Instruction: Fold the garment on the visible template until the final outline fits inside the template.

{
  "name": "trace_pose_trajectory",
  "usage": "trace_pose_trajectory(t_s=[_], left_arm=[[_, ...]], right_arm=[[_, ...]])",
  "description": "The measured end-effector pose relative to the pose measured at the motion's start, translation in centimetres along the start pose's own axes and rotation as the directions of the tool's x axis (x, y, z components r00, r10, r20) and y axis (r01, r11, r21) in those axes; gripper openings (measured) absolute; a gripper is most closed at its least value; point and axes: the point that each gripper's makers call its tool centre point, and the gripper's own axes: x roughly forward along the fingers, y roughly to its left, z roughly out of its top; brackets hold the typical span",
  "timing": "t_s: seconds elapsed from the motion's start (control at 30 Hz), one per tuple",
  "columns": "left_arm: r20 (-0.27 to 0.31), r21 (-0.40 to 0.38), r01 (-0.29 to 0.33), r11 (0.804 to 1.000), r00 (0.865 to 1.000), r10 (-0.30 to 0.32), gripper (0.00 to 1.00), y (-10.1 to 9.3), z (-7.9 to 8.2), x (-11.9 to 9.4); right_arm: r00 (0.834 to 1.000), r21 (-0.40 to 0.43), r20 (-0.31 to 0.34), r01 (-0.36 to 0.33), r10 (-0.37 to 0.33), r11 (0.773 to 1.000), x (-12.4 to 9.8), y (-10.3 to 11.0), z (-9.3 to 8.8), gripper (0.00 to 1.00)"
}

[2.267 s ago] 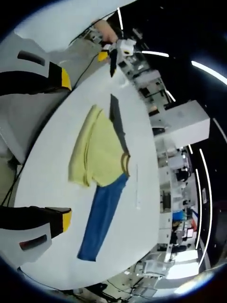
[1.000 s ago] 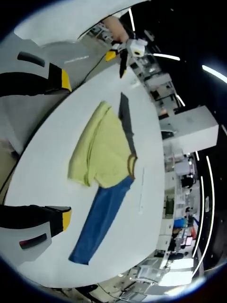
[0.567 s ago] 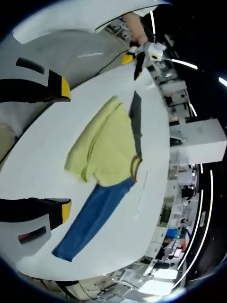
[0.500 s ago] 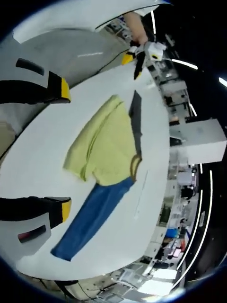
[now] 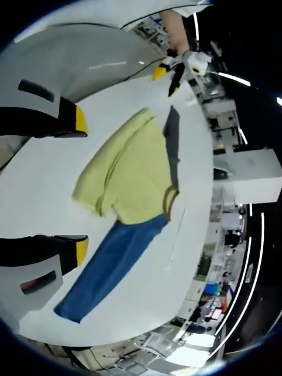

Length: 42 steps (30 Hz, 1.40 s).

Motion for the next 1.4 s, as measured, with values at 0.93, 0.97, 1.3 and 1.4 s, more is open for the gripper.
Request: trace_pose_trajectory(t_s=[0.93,0.97,1.3,1.4], left_arm=[[-0.015,0.004,-0.088,0.996,0.996,0.088,0.55,3.9,-0.1,3.3],[-0.019,0.005,-0.089,0.996,0.996,0.089,0.54,4.0,-0.2,3.4],[-0.043,0.005,-0.104,0.995,0.994,0.104,0.48,5.2,-0.5,4.5],[-0.045,0.004,-0.100,0.995,0.994,0.100,0.46,5.3,-0.6,4.8]], right_arm=[[0.997,-0.063,-0.069,0.016,-0.020,0.998,4.2,-2.8,-1.0,0.51],[0.997,-0.066,-0.069,0.016,-0.020,0.998,4.4,-2.9,-0.9,0.50],[0.997,-0.072,-0.078,0.012,-0.017,0.997,5.9,-3.7,-1.2,0.46],[0.996,-0.085,-0.085,0.009,-0.017,0.996,6.4,-3.7,-1.3,0.45]])
